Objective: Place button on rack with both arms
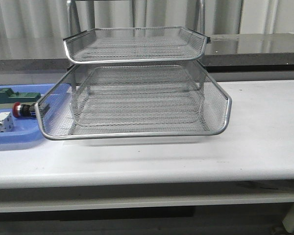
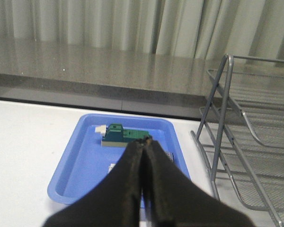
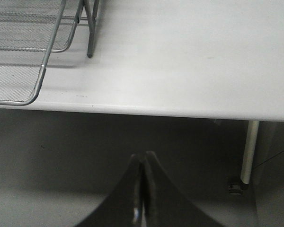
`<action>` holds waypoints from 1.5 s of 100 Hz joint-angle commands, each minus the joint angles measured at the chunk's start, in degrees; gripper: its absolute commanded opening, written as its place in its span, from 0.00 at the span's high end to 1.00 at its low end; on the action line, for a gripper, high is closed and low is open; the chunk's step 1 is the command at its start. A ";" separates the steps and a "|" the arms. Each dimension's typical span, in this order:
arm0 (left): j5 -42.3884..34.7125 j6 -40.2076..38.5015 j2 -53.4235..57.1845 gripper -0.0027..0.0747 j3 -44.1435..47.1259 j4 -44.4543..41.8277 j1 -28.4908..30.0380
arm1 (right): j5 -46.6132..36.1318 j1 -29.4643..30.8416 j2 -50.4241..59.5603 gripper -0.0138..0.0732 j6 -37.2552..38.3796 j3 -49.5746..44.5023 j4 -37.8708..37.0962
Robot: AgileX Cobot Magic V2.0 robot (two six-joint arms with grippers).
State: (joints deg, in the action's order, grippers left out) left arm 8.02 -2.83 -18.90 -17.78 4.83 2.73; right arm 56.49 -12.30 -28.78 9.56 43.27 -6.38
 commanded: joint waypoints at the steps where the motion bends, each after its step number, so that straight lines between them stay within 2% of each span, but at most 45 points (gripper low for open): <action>1: -0.38 -0.60 -7.57 0.99 -7.15 0.63 0.13 | -3.32 -0.15 -0.19 0.92 0.00 1.90 -1.09; 32: 16.14 -0.15 -33.90 0.99 -30.70 -1.01 0.13 | -3.32 -0.15 -0.19 0.92 0.00 1.90 -1.09; 53: 25.18 0.49 -48.33 0.99 -42.11 -2.33 0.13 | -3.32 -0.15 -0.19 0.92 0.00 1.90 -1.09; 74: 33.12 3.46 -58.46 0.99 -49.00 -2.33 0.13 | -3.32 -0.15 -0.19 0.92 0.00 1.90 -1.09; 98: 35.70 6.14 -61.44 0.98 -50.69 -2.33 0.13 | -3.32 -0.15 -0.19 0.92 0.00 1.90 -1.09; 105: 36.44 8.26 -61.44 0.91 -50.69 -2.33 0.13 | -3.32 -0.15 -0.19 0.92 0.00 1.90 -1.09; 112: 37.22 8.81 -61.44 0.77 -50.69 -2.43 0.13 | -3.32 -0.15 -0.19 0.92 0.00 1.90 -1.09; 119: 38.12 10.34 -61.44 0.56 -50.69 -2.41 0.13 | -3.32 -0.15 -0.19 0.92 0.00 1.90 -1.09; 124: 38.68 10.76 -61.44 0.36 -50.69 -2.41 0.13 | -3.32 -0.15 -0.19 0.92 0.00 1.90 -1.09; 131: 38.83 10.76 -61.44 0.18 -50.69 -2.44 0.13 | -3.32 -0.15 -0.19 0.92 0.00 1.90 -1.09; 138: 38.83 10.76 -61.44 0.11 -50.69 -2.57 0.13 | -3.32 -0.15 -0.19 0.92 0.00 1.90 -1.09; 150: 39.04 10.76 -61.44 0.11 -50.69 -2.57 0.02 | -3.32 -0.15 -0.19 0.92 0.00 1.90 -1.09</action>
State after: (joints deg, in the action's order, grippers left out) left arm 48.89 7.83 -81.96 -66.44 2.07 2.73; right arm 56.49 -12.30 -28.78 9.56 43.27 -6.48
